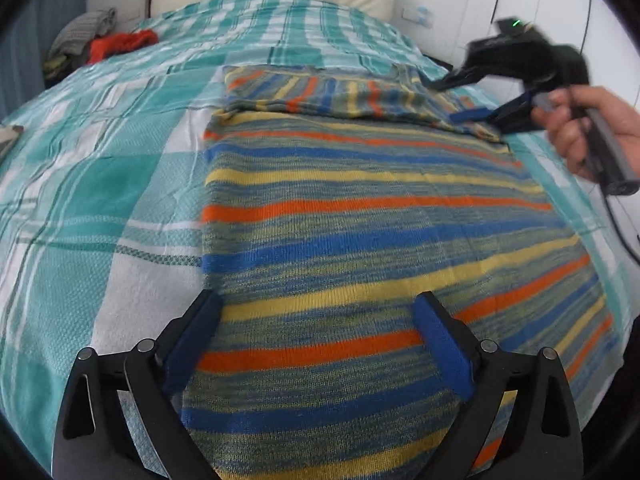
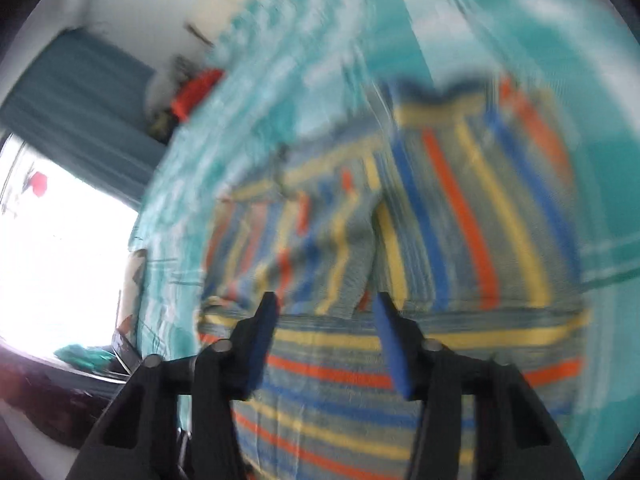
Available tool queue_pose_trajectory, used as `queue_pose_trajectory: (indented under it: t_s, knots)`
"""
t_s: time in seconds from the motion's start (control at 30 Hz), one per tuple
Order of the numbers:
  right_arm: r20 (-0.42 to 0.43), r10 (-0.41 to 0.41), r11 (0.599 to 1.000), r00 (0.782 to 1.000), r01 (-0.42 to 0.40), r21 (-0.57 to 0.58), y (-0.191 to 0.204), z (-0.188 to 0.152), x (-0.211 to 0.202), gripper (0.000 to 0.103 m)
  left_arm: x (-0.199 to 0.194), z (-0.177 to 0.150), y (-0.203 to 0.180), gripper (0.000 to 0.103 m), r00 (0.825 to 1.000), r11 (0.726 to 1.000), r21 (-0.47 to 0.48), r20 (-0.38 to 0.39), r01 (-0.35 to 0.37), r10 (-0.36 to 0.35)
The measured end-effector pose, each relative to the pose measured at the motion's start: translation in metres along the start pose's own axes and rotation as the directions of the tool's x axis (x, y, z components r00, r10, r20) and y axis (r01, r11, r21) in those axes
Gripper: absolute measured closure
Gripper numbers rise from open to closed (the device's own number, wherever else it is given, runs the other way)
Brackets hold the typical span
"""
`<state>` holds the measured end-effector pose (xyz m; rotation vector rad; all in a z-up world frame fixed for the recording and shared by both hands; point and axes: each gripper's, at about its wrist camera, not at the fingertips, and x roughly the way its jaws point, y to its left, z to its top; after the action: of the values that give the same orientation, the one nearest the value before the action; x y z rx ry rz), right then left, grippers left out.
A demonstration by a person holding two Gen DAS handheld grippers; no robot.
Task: Fold small clothes
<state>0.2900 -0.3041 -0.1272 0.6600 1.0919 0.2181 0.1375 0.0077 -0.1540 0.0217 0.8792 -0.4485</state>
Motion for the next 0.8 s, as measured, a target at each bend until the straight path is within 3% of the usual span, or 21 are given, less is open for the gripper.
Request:
queue_pose_trajectory:
  t_s: [0.03,0.1,0.13,0.17,0.23,0.33,0.4,0.43,0.47,0.53,0.6,0.63,0.67,0.7,0.8]
  knots:
    - [-0.022,0.005,1.0,1.0,-0.005,0.029,-0.003,-0.001,0.013,0.056,0.0,0.001,0.002,0.005,1.0,1.0,-0.007,-0.002,0.01,-0.01]
    - [-0.023,-0.024,0.999,0.999,0.025,0.035,-0.005,-0.004,0.029,0.075,0.001,0.0,0.004,0.004,1.0,1.0,-0.011,-0.003,0.016,-0.017]
    - [-0.016,-0.072,0.997,0.997,0.073,0.034,-0.005,-0.007,0.032,0.096,0.002,0.0,0.004,0.004,1.0,1.0,-0.01,-0.003,0.017,-0.017]
    - [-0.016,-0.105,0.994,0.994,0.105,0.042,-0.008,-0.011,0.033,0.099,0.002,0.0,0.004,0.004,1.0,1.0,-0.009,-0.003,0.017,-0.017]
    - [-0.037,-0.11,0.992,0.993,0.112,0.055,-0.01,-0.019,0.031,0.1,0.002,-0.001,0.003,0.004,1.0,1.0,-0.008,-0.006,0.015,-0.015]
    - [-0.057,-0.151,0.988,0.987,0.149,-0.044,0.005,-0.019,0.021,0.097,0.003,0.0,0.002,0.003,1.0,1.0,0.0,-0.009,0.01,-0.01]
    - [-0.012,-0.153,0.985,0.988,0.152,-0.085,0.011,-0.007,0.009,0.081,0.004,-0.001,0.001,0.002,1.0,1.0,0.006,-0.009,0.007,-0.007]
    - [0.016,-0.145,0.985,0.989,0.146,-0.089,0.011,0.001,0.004,0.061,0.004,-0.001,0.001,0.002,1.0,1.0,0.007,-0.008,0.005,-0.005]
    - [0.051,-0.137,0.987,0.989,0.141,-0.082,0.011,0.009,0.0,0.054,0.004,-0.001,0.001,0.002,1.0,1.0,0.008,-0.006,0.004,-0.004]
    - [0.089,-0.116,0.992,0.989,0.121,-0.048,0.005,0.03,0.002,0.054,0.004,-0.002,0.0,0.002,1.0,1.0,0.01,-0.002,0.001,-0.001]
    - [0.033,-0.116,0.993,0.993,0.116,-0.001,-0.006,0.049,0.022,0.054,0.004,-0.003,-0.001,0.002,1.0,1.0,0.011,0.001,-0.002,0.002]
    - [-0.004,-0.116,0.993,0.993,0.116,0.022,-0.012,0.054,0.033,0.059,0.004,-0.003,-0.001,0.002,1.0,1.0,0.012,0.002,-0.003,0.003]
    - [-0.02,-0.134,0.99,0.991,0.135,0.03,-0.015,0.057,0.043,0.083,0.004,-0.003,-0.001,0.001,1.0,1.0,0.012,0.004,-0.003,0.003]
    - [-0.004,-0.174,0.985,0.985,0.174,-0.008,-0.012,0.058,0.046,0.091,0.004,-0.003,-0.001,0.001,1.0,1.0,0.011,0.004,-0.003,0.003]
    - [0.124,-0.241,0.954,0.963,0.258,-0.155,0.012,0.057,0.035,0.095,0.004,-0.003,-0.001,0.001,1.0,1.0,0.013,0.004,-0.007,0.007]
